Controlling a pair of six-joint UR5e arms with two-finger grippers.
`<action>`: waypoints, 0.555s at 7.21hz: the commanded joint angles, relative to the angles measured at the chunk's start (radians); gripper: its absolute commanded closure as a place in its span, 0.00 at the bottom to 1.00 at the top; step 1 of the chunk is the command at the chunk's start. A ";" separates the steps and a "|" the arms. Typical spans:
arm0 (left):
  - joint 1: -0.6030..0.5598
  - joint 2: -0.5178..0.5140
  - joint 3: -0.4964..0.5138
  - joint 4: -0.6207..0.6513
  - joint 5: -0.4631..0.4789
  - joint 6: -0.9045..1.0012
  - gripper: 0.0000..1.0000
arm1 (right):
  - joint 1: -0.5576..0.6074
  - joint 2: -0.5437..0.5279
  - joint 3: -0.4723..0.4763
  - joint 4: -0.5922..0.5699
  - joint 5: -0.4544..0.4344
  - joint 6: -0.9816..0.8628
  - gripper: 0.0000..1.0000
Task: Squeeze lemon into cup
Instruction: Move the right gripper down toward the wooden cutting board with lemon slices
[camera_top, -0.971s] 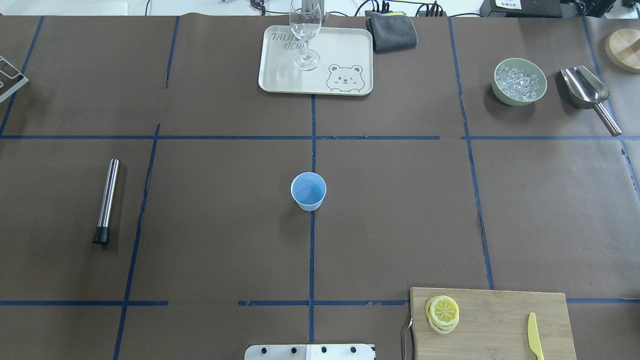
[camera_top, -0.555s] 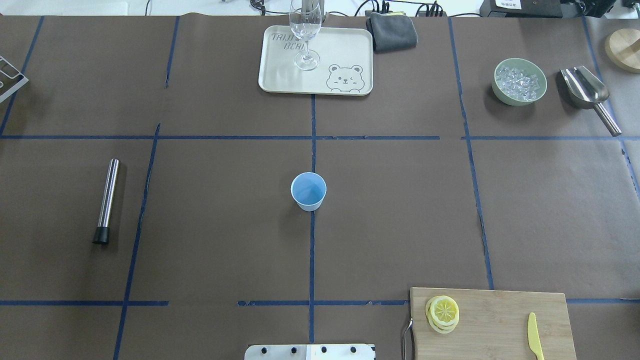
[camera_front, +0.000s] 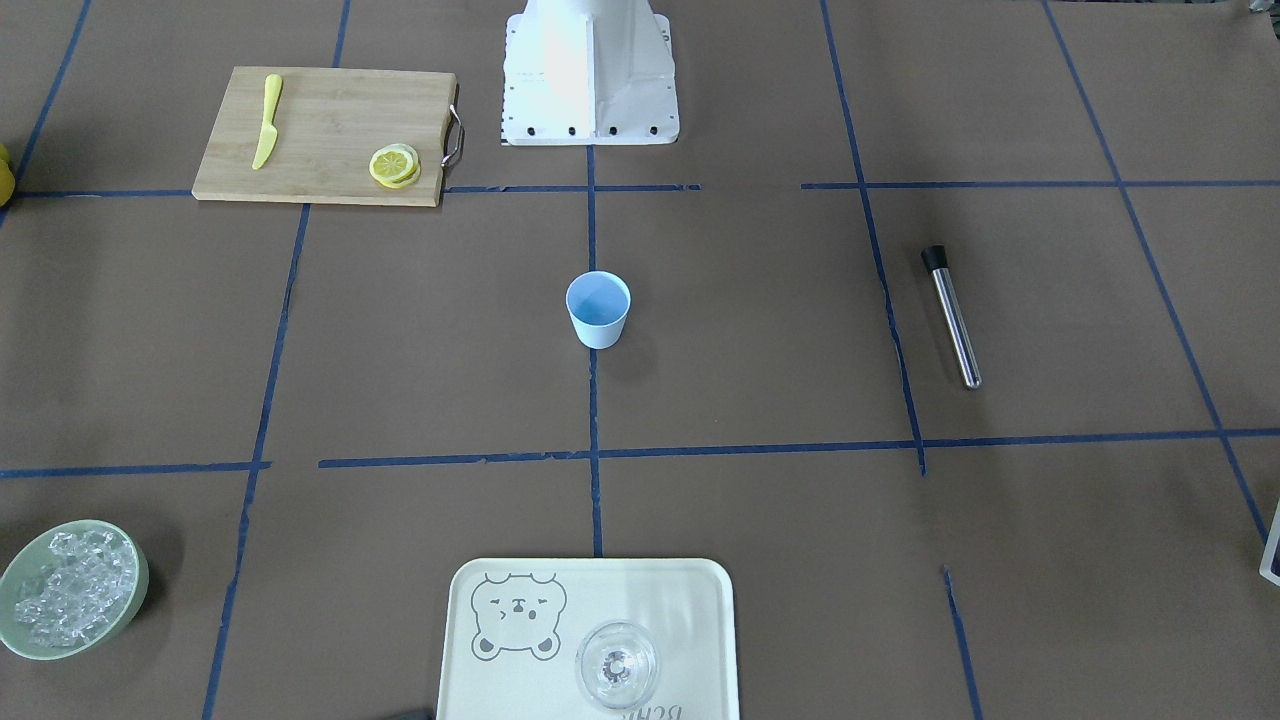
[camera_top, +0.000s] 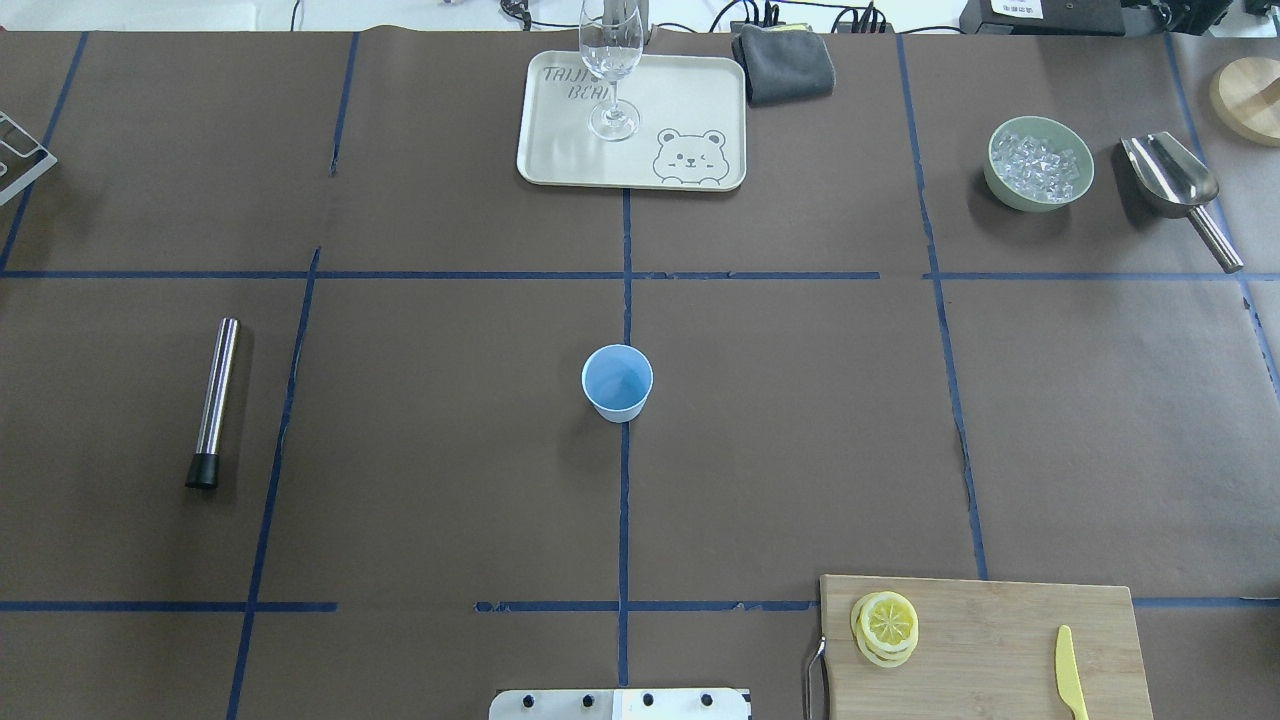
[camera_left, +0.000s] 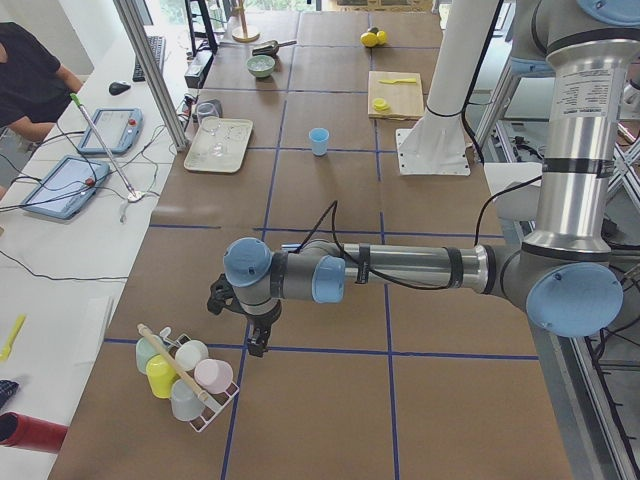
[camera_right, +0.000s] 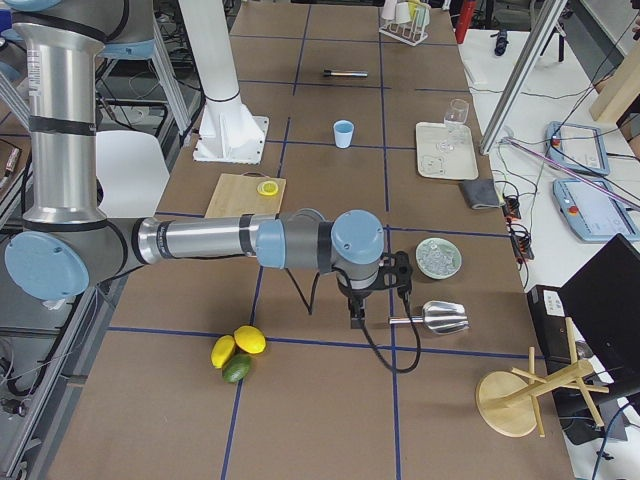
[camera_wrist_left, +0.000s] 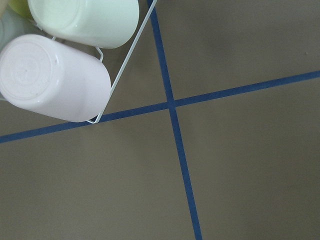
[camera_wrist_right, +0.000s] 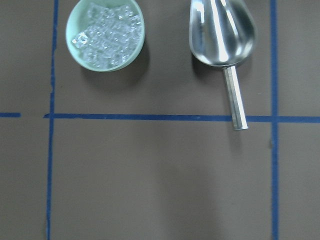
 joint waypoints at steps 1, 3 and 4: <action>0.001 -0.003 -0.001 -0.004 0.000 0.001 0.00 | -0.195 0.008 0.140 0.032 -0.162 0.157 0.00; 0.001 -0.004 -0.037 -0.004 0.002 -0.002 0.00 | -0.332 0.001 0.270 0.122 -0.228 0.560 0.00; 0.006 -0.007 -0.069 -0.002 0.008 -0.016 0.00 | -0.381 -0.022 0.313 0.197 -0.237 0.700 0.00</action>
